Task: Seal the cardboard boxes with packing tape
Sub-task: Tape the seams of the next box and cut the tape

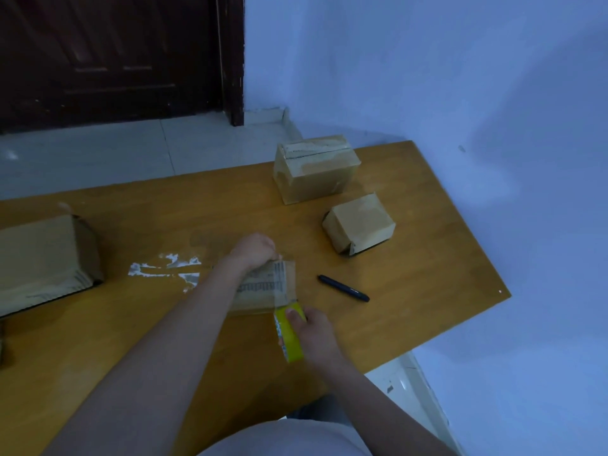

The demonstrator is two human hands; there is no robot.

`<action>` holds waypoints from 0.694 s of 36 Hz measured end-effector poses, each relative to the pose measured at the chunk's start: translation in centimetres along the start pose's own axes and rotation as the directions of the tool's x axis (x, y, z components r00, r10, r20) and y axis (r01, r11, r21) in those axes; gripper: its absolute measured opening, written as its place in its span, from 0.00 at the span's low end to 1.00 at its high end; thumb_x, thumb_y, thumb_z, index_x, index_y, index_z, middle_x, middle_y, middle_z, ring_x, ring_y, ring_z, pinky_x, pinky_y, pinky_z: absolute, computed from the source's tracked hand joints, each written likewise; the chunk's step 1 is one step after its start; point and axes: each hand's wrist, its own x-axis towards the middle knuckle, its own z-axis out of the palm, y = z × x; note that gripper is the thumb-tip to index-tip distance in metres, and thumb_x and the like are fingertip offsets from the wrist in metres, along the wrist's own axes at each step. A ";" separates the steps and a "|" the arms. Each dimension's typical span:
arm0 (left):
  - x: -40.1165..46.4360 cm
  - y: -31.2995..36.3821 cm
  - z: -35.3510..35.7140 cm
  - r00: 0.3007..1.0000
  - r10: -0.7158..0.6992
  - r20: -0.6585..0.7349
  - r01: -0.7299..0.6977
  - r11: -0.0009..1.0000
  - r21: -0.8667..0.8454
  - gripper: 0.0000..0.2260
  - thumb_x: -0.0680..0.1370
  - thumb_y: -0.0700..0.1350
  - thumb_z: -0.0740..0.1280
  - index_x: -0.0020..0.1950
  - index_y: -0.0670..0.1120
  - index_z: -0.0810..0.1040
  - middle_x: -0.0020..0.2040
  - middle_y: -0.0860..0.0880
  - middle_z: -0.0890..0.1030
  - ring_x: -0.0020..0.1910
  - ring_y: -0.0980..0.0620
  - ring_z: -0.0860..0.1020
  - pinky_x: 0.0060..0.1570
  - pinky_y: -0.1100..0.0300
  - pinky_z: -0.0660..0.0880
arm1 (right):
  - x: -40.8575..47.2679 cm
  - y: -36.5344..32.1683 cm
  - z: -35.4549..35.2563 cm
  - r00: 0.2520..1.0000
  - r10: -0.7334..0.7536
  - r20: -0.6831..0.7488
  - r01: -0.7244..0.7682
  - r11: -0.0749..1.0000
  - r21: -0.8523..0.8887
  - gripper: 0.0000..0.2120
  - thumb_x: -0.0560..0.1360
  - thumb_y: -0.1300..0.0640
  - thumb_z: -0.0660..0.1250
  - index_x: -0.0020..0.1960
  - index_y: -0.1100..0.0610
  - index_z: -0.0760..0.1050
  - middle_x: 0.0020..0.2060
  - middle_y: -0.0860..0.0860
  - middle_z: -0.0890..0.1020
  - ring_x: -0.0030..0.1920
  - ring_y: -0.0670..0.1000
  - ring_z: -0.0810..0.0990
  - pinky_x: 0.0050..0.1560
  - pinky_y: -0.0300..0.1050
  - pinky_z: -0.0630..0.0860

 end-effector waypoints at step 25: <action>-4.9 -2.8 3.8 0.635 0.626 -0.452 -0.321 0.747 0.583 0.16 0.76 0.48 0.55 0.46 0.44 0.81 0.42 0.46 0.76 0.42 0.42 0.78 0.38 0.53 0.73 | 2.4 -3.4 -3.8 0.985 -0.159 0.065 0.168 0.971 -0.168 0.18 0.79 0.55 0.62 0.31 0.55 0.69 0.20 0.43 0.74 0.21 0.38 0.73 0.25 0.31 0.68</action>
